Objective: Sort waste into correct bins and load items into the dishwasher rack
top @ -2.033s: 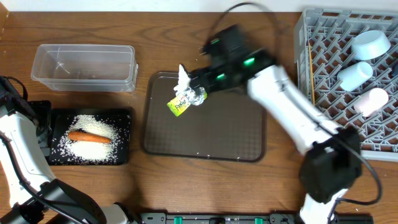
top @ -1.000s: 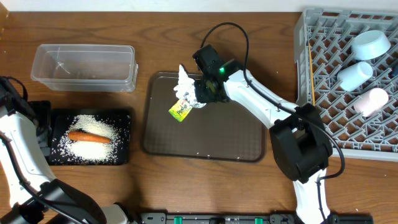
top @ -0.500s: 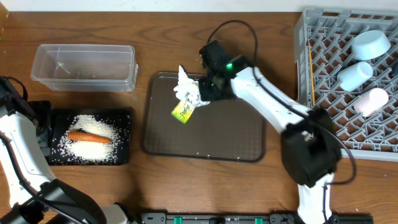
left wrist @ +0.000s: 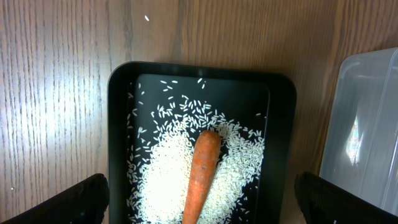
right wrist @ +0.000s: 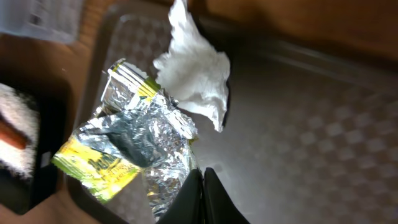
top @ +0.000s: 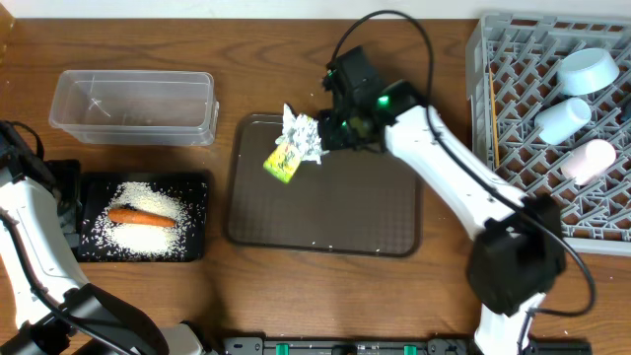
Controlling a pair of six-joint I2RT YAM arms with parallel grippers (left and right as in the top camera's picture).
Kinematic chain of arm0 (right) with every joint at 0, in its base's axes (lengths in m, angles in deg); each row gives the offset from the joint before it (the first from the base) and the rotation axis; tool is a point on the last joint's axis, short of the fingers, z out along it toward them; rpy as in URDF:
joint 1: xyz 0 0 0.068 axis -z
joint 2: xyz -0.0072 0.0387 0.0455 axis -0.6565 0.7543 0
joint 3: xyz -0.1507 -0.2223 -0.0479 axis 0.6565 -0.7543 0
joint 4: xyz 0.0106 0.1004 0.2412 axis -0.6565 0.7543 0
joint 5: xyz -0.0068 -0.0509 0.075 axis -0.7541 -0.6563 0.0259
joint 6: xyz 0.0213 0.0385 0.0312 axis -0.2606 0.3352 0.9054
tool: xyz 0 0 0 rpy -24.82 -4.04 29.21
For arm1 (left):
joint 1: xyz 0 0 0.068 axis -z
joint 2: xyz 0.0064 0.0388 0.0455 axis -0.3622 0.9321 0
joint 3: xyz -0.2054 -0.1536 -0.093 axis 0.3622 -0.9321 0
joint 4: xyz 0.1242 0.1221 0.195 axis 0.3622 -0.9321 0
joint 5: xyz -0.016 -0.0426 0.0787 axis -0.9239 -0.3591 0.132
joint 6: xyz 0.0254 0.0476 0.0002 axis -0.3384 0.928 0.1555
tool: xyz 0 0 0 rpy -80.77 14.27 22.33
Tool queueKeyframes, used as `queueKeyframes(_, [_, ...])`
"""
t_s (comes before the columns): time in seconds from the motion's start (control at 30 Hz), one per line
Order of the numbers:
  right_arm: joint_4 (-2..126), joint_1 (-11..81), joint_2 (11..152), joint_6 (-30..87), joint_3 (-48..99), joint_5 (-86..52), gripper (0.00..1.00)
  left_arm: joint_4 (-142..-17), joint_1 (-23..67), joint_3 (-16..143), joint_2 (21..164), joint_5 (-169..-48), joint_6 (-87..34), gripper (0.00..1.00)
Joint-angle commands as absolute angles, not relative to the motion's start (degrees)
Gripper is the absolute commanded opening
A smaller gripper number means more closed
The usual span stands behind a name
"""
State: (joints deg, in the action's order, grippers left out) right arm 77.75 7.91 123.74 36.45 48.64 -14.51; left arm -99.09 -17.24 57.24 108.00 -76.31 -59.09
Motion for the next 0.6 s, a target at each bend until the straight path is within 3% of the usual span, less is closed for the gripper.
queueKeyframes(0.0, [77.46,5.07,127.7,35.46,47.74,-14.1,0.17,-99.23,-17.48,58.24,108.2,-76.02,-59.17,0.98])
queueKeyframes(0.1, [77.46,4.52,128.33,34.83,47.74,-14.12,0.38,-99.23,-17.48,58.24,108.2,-76.02,-59.2,0.98])
queueKeyframes(0.13, [77.42,4.52,128.33,34.81,47.74,-14.12,0.5,-99.23,-17.48,58.24,108.2,-76.02,-59.2,0.98])
queueKeyframes(0.17, [77.33,4.52,128.31,34.81,47.79,-14.1,0.7,-99.23,-17.48,58.24,108.2,-76.02,-59.2,0.98])
queueKeyframes(0.2, [77.36,4.61,128.2,34.61,47.96,-14.1,0.8,-99.23,-17.48,58.24,108.2,-76.02,-59.2,0.98])
queueKeyframes(0.3, [78.14,5.09,127.83,33.63,48.4,-14.08,0.97,-99.23,-17.48,58.24,108.2,-76.02,-59.2,0.98])
queueKeyframes(0.57, [82.97,14.16,122.39,33.58,48.79,-16.26,0.99,-99.23,-17.48,58.24,108.2,-76.02,-59.2,0.98])
